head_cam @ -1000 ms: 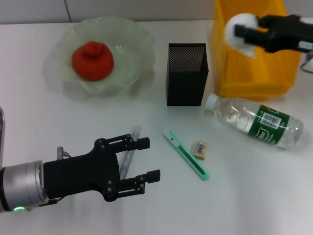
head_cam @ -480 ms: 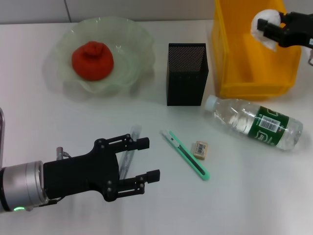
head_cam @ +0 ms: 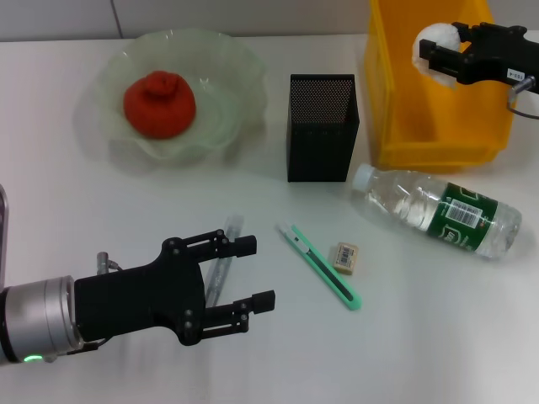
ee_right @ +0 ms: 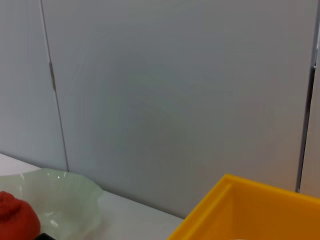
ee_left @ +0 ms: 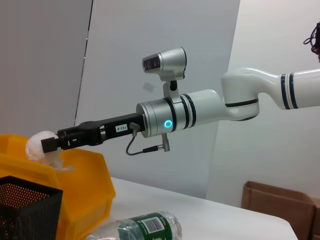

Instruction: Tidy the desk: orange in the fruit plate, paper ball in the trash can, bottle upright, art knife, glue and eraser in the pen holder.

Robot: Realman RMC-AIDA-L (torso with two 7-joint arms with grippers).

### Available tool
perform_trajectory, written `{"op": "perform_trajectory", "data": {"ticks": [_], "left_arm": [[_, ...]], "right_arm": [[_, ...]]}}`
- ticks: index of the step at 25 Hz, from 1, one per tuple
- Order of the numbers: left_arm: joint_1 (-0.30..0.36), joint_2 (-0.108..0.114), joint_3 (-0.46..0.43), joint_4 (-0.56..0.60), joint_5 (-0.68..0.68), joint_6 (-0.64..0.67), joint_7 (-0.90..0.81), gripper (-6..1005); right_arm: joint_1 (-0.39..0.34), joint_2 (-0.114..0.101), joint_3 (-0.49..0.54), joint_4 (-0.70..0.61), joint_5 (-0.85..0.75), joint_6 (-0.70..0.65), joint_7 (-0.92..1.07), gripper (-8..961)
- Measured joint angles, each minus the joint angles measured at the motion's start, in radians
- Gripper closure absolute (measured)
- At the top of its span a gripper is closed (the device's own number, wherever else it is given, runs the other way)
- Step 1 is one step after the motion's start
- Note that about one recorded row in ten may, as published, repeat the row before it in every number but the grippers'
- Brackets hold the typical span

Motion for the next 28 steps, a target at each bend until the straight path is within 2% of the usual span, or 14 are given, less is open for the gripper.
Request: {"op": "perform_trajectory", "data": {"ticks": [6, 10, 12, 15, 20, 21, 22, 24, 28], "left_arm": [[-0.001, 0.000, 0.000, 0.000, 0.000, -0.004, 0.000, 284], [-0.002, 0.000, 0.000, 0.001, 0.000, -0.005, 0.000, 284], [-0.002, 0.000, -0.001, 0.002, 0.000, -0.005, 0.000, 285], [-0.003, 0.000, -0.003, 0.003, 0.000, -0.005, 0.000, 285], [-0.003, 0.000, -0.004, 0.002, 0.000, -0.005, 0.000, 284], [-0.003, 0.000, -0.005, 0.001, -0.001, -0.005, 0.000, 284], [-0.003, 0.000, -0.005, 0.001, -0.001, -0.005, 0.000, 285], [-0.003, 0.000, -0.009, 0.001, -0.001, -0.005, 0.000, 285], [-0.006, 0.000, -0.012, 0.001, -0.002, -0.005, 0.000, 285]], "right_arm": [[0.000, 0.001, 0.001, -0.003, 0.000, -0.003, 0.000, 347], [0.000, 0.001, 0.001, -0.004, 0.000, -0.016, 0.000, 275], [-0.004, 0.002, 0.000, -0.020, 0.000, -0.047, 0.010, 239], [-0.020, 0.003, -0.001, -0.069, 0.006, -0.138, 0.050, 239], [-0.037, -0.004, -0.002, -0.181, 0.004, -0.371, 0.139, 239], [-0.043, -0.005, -0.002, -0.250, -0.008, -0.451, 0.197, 239], [-0.043, -0.005, -0.002, -0.250, -0.008, -0.451, 0.197, 239], [-0.048, -0.005, -0.002, -0.330, -0.047, -0.505, 0.278, 239], [-0.030, -0.005, -0.002, -0.522, -0.231, -0.607, 0.499, 239]]}}
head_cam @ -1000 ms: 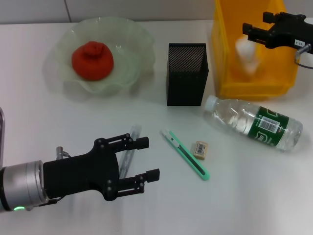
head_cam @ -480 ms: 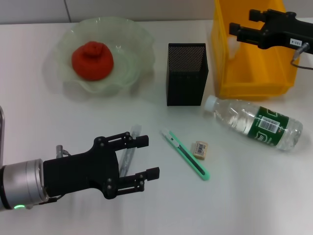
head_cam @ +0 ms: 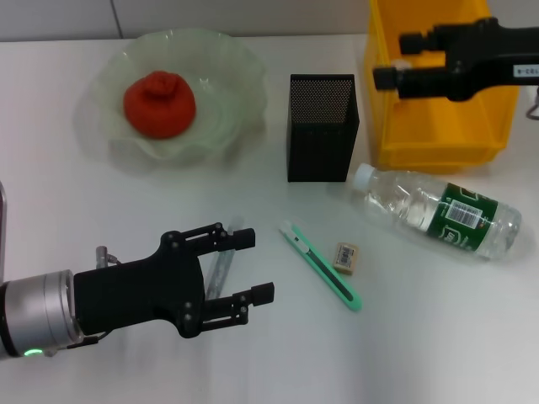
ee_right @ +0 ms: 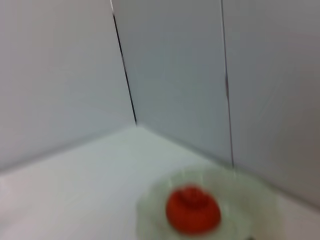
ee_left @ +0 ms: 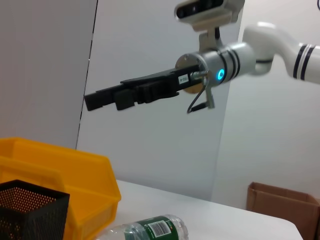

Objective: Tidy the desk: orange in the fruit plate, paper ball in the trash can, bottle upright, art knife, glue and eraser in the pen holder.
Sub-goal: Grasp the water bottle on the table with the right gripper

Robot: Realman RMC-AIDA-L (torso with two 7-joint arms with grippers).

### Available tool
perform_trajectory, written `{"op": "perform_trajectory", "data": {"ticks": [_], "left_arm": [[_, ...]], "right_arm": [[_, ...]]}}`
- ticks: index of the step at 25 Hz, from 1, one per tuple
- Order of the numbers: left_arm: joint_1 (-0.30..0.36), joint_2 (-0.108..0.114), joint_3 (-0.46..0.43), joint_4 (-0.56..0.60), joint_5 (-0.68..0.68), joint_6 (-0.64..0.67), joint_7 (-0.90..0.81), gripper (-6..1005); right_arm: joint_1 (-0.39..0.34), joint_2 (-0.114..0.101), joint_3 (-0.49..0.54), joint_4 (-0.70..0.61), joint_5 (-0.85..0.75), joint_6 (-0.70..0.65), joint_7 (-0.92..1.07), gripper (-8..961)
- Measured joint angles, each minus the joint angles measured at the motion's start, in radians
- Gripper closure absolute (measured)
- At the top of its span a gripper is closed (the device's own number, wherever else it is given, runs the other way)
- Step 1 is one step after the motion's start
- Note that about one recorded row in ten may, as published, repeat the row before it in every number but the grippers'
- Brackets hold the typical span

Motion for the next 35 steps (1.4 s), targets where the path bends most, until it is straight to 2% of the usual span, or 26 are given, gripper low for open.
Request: {"op": "perform_trajectory", "data": {"ticks": [2, 6, 9, 12, 16, 18, 21, 28, 35], "left_arm": [[-0.002, 0.001, 0.000, 0.000, 0.000, 0.000, 0.000, 284], [-0.006, 0.001, 0.000, 0.001, 0.000, 0.000, 0.000, 284], [-0.007, 0.001, 0.000, 0.001, 0.000, 0.000, 0.000, 285], [-0.007, 0.001, 0.000, 0.002, 0.000, 0.000, 0.000, 285], [-0.008, 0.001, 0.000, 0.002, 0.000, 0.000, 0.001, 285], [-0.008, 0.001, 0.000, 0.002, 0.000, 0.000, 0.001, 284], [-0.011, 0.001, 0.000, 0.003, 0.000, 0.000, 0.001, 284], [-0.009, 0.000, 0.000, 0.001, 0.002, 0.000, 0.001, 285], [-0.004, 0.000, 0.000, 0.000, 0.003, 0.000, 0.001, 284]], "right_arm": [[0.038, -0.001, 0.000, -0.090, -0.155, -0.070, 0.149, 239], [0.138, -0.003, 0.000, -0.182, -0.414, -0.220, 0.310, 239], [0.210, -0.003, -0.006, -0.195, -0.540, -0.326, 0.374, 240], [0.243, -0.003, -0.034, -0.197, -0.604, -0.389, 0.383, 240], [0.268, -0.003, -0.092, -0.170, -0.695, -0.399, 0.436, 240], [0.298, -0.002, -0.113, -0.102, -0.734, -0.421, 0.447, 240], [0.307, 0.000, -0.118, -0.068, -0.755, -0.415, 0.454, 240], [0.305, 0.002, -0.177, -0.002, -0.834, -0.342, 0.464, 240], [0.298, 0.004, -0.243, 0.047, -0.847, -0.262, 0.467, 240]]}}
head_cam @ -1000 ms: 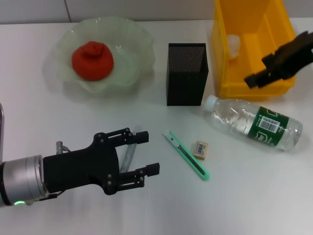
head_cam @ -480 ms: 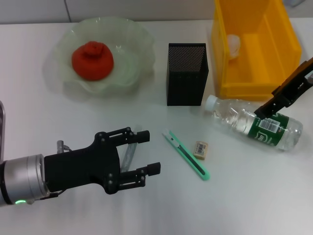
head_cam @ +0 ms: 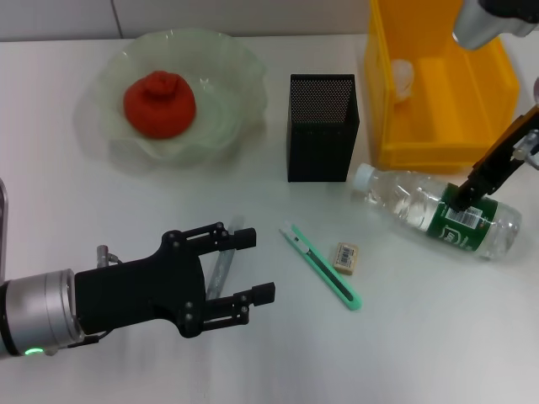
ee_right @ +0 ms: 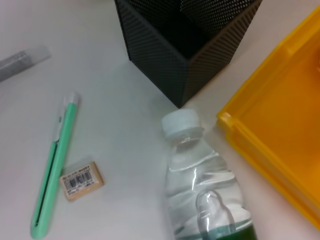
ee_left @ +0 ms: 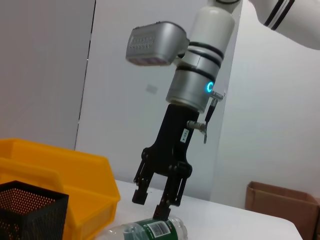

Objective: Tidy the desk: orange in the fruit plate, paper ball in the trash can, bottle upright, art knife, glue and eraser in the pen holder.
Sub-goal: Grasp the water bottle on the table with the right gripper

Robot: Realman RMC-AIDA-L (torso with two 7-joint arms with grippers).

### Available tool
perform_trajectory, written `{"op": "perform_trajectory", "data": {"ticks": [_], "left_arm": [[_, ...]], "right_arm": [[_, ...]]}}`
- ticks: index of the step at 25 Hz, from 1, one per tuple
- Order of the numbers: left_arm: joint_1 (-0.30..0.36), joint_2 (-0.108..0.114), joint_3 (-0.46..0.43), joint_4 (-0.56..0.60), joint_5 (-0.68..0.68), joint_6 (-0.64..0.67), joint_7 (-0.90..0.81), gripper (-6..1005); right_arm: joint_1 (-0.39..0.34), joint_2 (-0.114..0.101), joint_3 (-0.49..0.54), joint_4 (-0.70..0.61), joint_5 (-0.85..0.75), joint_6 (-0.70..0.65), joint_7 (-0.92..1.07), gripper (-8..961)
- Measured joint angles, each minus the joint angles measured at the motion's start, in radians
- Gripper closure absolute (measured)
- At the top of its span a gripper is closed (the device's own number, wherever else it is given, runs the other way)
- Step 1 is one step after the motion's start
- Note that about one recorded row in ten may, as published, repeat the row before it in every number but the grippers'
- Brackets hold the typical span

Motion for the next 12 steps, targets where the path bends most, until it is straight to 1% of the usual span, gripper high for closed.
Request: {"op": "perform_trajectory", "data": {"ticks": [6, 12], "left_arm": [[0.006, 0.000, 0.000, -0.001, 0.001, 0.000, 0.000, 285], [0.008, 0.000, 0.000, -0.001, -0.001, 0.000, 0.000, 285]], "right_arm": [[-0.014, 0.003, -0.055, 0.057, 0.006, 0.082, 0.001, 238], [-0.011, 0.003, -0.079, 0.116, 0.012, 0.139, 0.001, 237]]}}
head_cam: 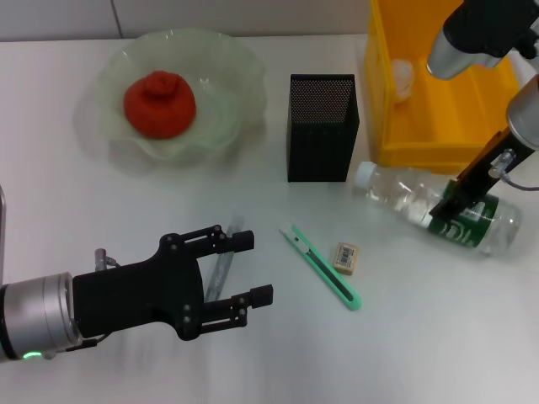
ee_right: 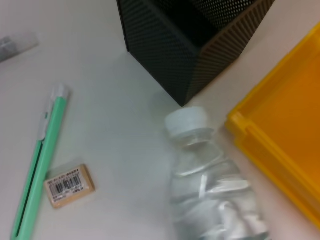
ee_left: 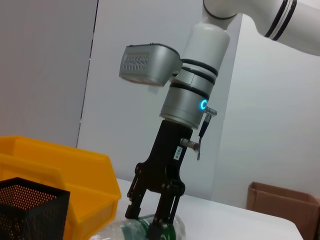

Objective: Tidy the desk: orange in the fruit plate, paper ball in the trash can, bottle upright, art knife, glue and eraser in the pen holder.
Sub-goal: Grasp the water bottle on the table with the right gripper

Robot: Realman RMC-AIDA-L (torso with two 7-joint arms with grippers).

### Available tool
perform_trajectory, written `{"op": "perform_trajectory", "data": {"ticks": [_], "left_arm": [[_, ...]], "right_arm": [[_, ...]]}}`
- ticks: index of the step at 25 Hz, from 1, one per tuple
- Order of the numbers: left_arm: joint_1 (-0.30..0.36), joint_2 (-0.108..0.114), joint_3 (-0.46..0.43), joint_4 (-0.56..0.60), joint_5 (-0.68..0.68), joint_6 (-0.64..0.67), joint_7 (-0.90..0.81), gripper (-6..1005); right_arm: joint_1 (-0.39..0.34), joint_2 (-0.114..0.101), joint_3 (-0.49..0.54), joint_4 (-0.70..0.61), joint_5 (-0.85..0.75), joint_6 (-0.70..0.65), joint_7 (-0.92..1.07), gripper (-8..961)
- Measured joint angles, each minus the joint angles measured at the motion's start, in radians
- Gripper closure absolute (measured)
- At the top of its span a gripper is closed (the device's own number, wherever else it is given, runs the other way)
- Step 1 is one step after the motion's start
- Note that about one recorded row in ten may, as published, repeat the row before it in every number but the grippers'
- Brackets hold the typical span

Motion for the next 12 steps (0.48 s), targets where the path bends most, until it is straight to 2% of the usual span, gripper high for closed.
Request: {"op": "perform_trajectory", "data": {"ticks": [12], "left_arm": [[-0.006, 0.000, 0.000, 0.000, 0.000, -0.002, 0.000, 284]], "right_arm": [[0.007, 0.000, -0.015, 0.077, 0.059, 0.043, -0.009, 235]]}}
